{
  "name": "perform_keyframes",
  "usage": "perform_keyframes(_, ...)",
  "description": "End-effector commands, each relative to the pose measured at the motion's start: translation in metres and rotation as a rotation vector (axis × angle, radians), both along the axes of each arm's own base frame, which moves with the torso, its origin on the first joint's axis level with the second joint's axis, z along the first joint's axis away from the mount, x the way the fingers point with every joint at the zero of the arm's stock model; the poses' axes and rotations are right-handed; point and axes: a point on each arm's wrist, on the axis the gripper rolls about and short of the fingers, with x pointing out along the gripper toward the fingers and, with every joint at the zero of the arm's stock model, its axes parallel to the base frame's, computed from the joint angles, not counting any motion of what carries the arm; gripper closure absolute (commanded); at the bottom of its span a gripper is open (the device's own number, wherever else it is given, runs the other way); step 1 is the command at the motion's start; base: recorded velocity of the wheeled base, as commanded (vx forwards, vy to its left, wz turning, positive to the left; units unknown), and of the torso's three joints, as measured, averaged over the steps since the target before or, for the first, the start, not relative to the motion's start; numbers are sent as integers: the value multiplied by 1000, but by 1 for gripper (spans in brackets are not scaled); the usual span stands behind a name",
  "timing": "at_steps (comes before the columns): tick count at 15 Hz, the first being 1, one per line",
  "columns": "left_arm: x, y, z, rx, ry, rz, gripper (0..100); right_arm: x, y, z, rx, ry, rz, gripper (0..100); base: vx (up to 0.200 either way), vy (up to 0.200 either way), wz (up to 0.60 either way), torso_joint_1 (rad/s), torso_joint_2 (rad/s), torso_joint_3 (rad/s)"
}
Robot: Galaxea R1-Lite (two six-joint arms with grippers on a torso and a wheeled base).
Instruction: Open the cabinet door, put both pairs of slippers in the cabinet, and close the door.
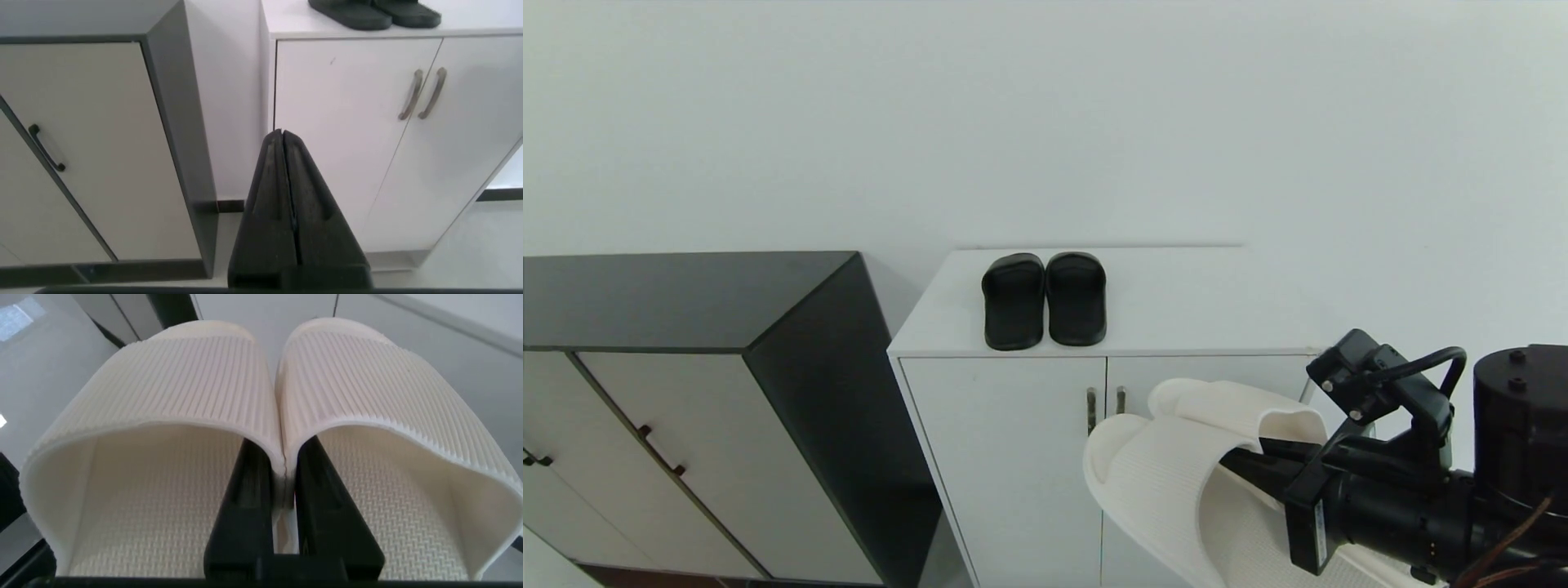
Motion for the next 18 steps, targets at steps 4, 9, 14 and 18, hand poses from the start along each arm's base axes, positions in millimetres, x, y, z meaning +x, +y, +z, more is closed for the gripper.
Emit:
perform_keyframes(4, 0, 0, 0, 1, -2, 0, 100, -1, 0, -3, -7, 7, 3, 100, 0, 0, 0, -221, 522, 297)
perform_keyframes(9, 0, 0, 0, -2, 0, 0, 0, -2, 1, -6, -16, 13, 13, 100, 0, 0, 0, -205, 524, 314)
perform_keyframes(14, 0, 0, 0, -2, 0, 0, 0, -3, 1, -9, -26, 23, 15, 100, 0, 0, 0, -180, 505, 319)
perform_keyframes(18, 0, 0, 0, 3, 0, -2, 0, -3, 2, -9, -25, 26, 26, 100, 0, 0, 0, -145, 476, 321)
